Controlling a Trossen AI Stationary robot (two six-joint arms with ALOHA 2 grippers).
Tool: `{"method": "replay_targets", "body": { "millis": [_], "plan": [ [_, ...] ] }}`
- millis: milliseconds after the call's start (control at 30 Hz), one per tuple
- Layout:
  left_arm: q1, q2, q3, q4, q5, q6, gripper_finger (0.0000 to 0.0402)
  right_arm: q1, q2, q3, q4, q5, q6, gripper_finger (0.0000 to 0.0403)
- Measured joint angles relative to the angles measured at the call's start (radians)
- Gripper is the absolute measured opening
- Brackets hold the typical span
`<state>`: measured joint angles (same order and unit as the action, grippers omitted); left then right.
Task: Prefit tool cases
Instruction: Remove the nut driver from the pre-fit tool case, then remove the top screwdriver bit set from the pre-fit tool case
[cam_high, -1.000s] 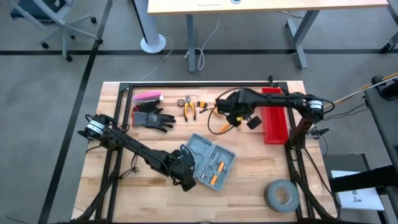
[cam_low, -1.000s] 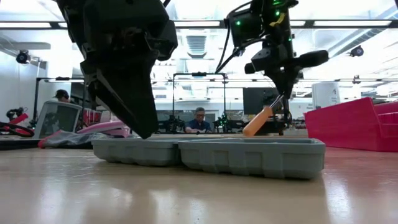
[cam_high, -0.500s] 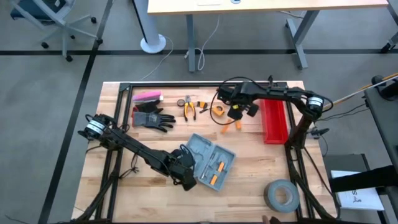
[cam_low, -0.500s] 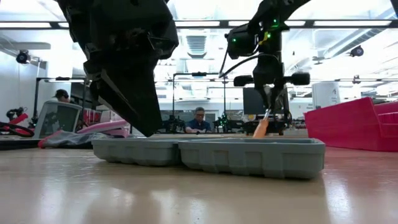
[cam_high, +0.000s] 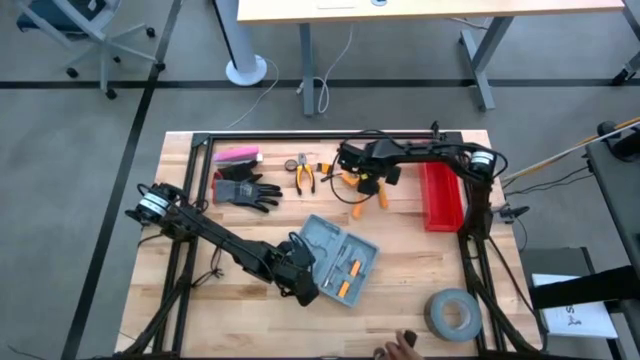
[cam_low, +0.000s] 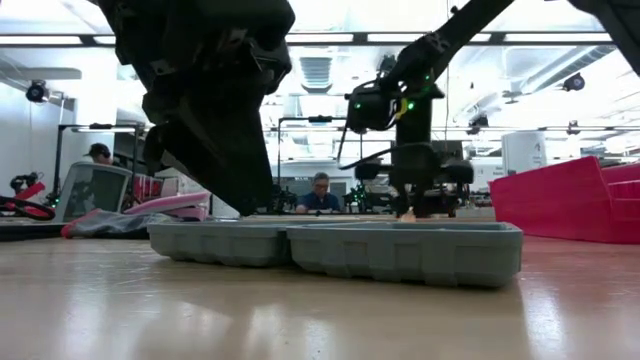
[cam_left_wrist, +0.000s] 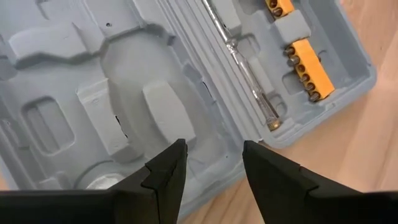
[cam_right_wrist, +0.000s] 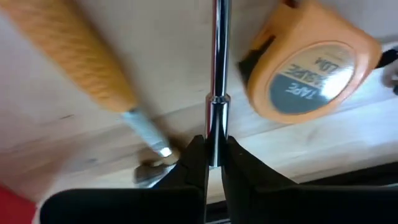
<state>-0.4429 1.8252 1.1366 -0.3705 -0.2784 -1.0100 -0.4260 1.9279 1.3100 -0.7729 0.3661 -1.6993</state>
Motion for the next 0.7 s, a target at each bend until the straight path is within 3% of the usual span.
{"method": "replay_targets", "body": {
  "millis": [167, 500, 700],
  "plan": [
    [-0.002, -0.001, 0.0, 0.001, 0.009, -0.011, 0.0165, -0.021, 0.036, 0.021, -0.002, 0.001, 0.049, 0.0014],
    [-0.002, -0.002, 0.0, -0.001, 0.013, 0.004, 0.0165, -0.022, 0.006, 0.027, -0.006, -0.075, 0.162, 0.0131],
    [-0.002, -0.002, 0.0, -0.003, 0.018, 0.01, 0.0165, -0.008, -0.022, 0.026, -0.042, -0.059, 0.223, 0.0158]
  ]
}}
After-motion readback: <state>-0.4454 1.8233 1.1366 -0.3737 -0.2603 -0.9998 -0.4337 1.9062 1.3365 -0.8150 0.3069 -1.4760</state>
